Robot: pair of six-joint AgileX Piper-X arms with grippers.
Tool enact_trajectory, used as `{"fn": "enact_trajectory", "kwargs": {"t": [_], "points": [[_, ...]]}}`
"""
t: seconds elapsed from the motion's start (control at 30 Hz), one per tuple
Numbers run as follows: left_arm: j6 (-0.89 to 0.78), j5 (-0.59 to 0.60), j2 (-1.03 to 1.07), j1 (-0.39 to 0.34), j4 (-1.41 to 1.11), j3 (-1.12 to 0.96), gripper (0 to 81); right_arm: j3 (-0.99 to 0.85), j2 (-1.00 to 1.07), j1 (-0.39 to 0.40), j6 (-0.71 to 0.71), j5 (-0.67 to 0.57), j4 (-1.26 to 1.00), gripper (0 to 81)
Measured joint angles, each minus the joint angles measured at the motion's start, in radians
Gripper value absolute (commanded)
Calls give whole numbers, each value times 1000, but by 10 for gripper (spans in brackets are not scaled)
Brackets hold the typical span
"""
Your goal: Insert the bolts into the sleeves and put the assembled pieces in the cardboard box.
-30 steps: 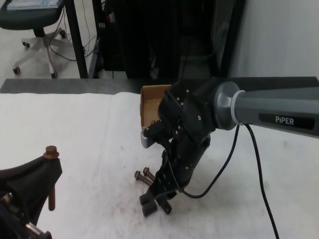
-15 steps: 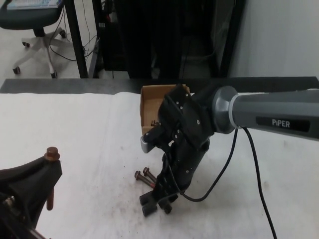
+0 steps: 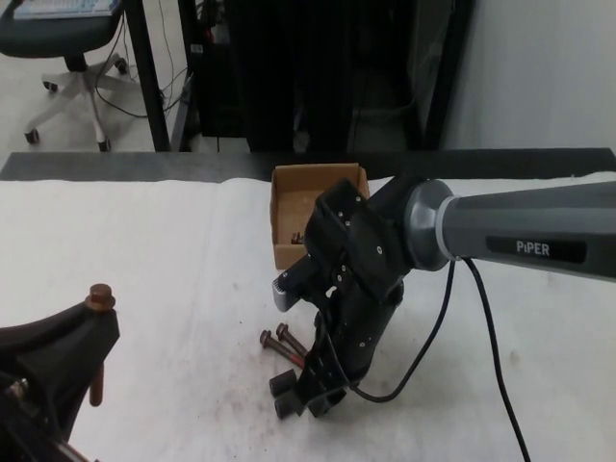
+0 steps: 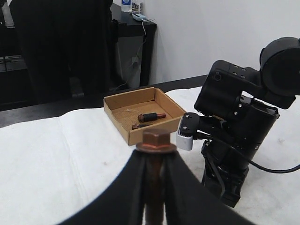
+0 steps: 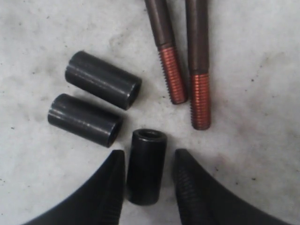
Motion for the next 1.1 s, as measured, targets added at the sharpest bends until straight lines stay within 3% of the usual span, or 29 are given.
{"fn": "enact_trajectory", "kwargs": {"t": [0.13,0.2,0.27,0.3,0.63,0.8,0.87,0.97,1.1], "points": [[0,0,0,0,0,0,3,-3,4,0,0,0,0,316],[0,0,0,0,0,0,3,-3,5,0,0,0,3,194],[0,0,0,0,0,0,3,-3,5,0,0,8,3,15],[0,0,0,0,0,0,3,-3,5,0,0,8,3,3],[-13,-5,0,0,-61,4,3,-27,1,0,4,-12,28,8],[-154,-129,0,0,-233,4,3,-28,-87,-6,65,-178,-25,8],[-227,-153,0,0,-298,4,3,-28,-232,-14,121,-265,-122,8],[-353,-110,28,0,-398,4,3,-38,-369,-35,205,-338,-336,8],[-446,46,148,0,-596,4,3,-32,-514,-69,225,-374,-412,8]]}}
